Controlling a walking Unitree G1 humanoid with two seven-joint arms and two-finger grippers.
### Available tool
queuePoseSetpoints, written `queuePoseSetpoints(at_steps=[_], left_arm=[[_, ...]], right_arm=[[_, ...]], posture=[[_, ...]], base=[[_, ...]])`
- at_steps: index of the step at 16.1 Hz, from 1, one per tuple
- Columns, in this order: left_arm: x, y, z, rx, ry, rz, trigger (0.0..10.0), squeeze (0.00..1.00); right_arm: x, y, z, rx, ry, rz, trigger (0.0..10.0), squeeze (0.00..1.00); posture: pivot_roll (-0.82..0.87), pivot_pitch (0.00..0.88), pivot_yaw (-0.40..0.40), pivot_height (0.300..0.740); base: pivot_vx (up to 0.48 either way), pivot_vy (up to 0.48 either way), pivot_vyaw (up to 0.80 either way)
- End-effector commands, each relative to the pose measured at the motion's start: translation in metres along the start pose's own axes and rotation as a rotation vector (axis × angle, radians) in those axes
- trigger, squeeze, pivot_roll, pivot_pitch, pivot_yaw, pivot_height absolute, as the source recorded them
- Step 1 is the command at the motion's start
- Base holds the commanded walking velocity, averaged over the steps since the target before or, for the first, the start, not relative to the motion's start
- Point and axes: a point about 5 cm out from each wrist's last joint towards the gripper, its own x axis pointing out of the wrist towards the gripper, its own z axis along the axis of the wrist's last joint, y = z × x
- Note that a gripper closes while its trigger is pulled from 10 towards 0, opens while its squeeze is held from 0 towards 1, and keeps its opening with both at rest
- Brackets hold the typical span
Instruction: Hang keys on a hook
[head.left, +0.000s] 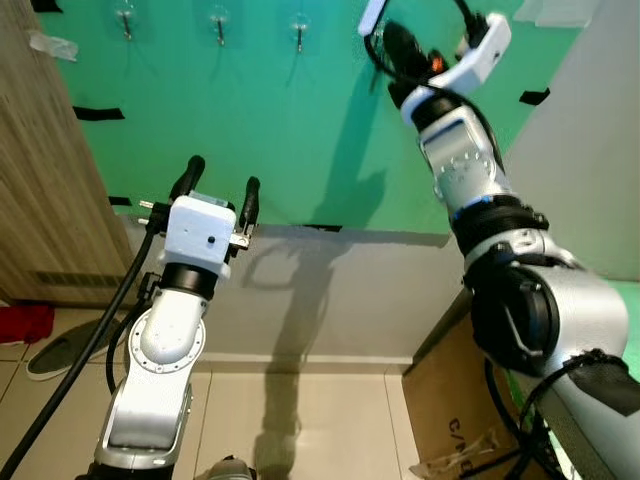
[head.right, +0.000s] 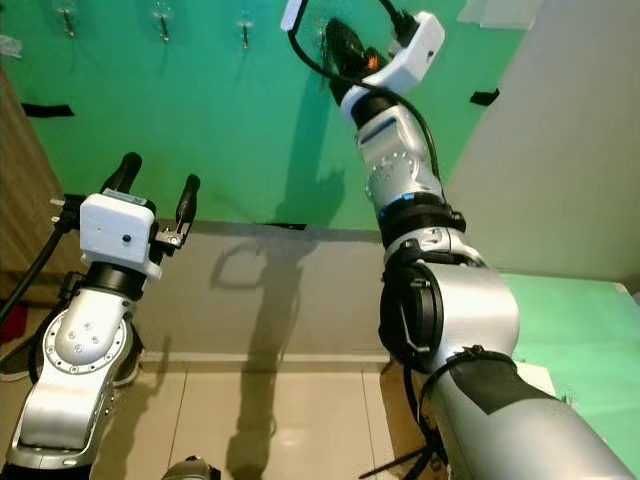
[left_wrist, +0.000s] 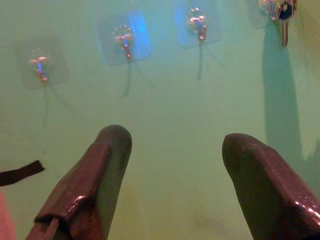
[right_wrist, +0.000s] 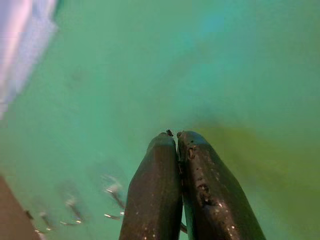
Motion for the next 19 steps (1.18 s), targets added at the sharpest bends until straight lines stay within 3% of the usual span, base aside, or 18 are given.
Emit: queuePoseSetpoints(at_steps=[1,4,8,9,11,12,14,15,16,17,18,19], left_arm=[[-0.002,-0.001,0.004,0.017,-0.009,-0.001,10.0,0.0],[-0.002,0.0,0.0,0.017,0.019,0.012,10.0,0.0],[0.006,-0.002,-0.013,-0.046,0.092,0.017,10.0,0.0],[0.007,-0.005,-0.016,-0.113,0.111,0.017,10.0,0.0],[0.006,-0.001,-0.022,-0.165,0.152,0.032,10.0,0.0],[0.004,0.002,-0.026,-0.149,0.169,0.025,10.0,0.0],[0.003,0.002,-0.029,-0.109,0.181,-0.005,10.0,0.0],[0.003,0.001,-0.031,-0.046,0.184,-0.041,10.0,0.0],[0.003,0.0,-0.031,-0.037,0.189,-0.054,10.0,0.0],[0.002,0.0,-0.032,-0.05,0.203,-0.052,10.0,0.0],[-0.014,0.005,-0.034,-0.054,0.238,-0.039,10.0,0.0],[-0.019,0.007,-0.035,-0.051,0.248,-0.034,10.0,0.0]], right_arm=[[0.001,-0.001,0.006,0.002,-0.02,-0.006,0.0,0.0],[0.002,0.002,0.003,-0.002,-0.003,0.025,0.0,0.0],[-0.008,0.001,-0.009,-0.146,0.015,0.088,0.0,0.0],[-0.024,-0.005,-0.018,-0.32,0.023,0.082,0.0,0.0],[-0.051,-0.014,-0.027,-0.485,0.002,0.024,0.0,0.0],[-0.075,-0.016,-0.034,-0.587,-0.014,-0.008,0.0,0.0],[-0.108,-0.022,-0.042,-0.703,-0.015,-0.09,0.0,0.0],[-0.129,-0.028,-0.05,-0.728,0.011,-0.16,0.0,0.0],[-0.139,-0.029,-0.053,-0.758,0.019,-0.171,0.0,0.0],[-0.162,-0.028,-0.056,-0.842,0.032,-0.18,0.0,0.0],[-0.198,-0.029,-0.059,-0.893,0.093,-0.212,0.0,0.0],[-0.205,-0.029,-0.061,-0.892,0.115,-0.213,0.0,0.0]], posture=[[0.34,0.0,-0.162,0.74],[0.34,0.0,-0.167,0.74],[0.27,0.0,-0.138,0.74],[0.24,0.0,-0.118,0.74],[0.2,0.0,-0.094,0.74],[0.18,0.0,-0.078,0.74],[0.15,0.0,-0.053,0.74],[0.13,0.0,-0.035,0.74],[0.13,0.0,-0.032,0.74],[0.13,0.0,-0.023,0.74],[0.13,0.0,-0.016,0.74],[0.13,0.0,-0.017,0.74]], base=[[0.0,0.0,0.0],[0.0,0.0,0.0],[0.0,0.0,0.0],[0.0,0.0,0.0],[0.0,0.0,0.0],[0.0,0.0,0.0],[0.0,0.0,0.0],[0.0,0.0,0.0],[0.0,0.0,0.0],[0.0,0.0,0.0],[0.0,0.0,0.0],[0.0,0.0,0.0]])
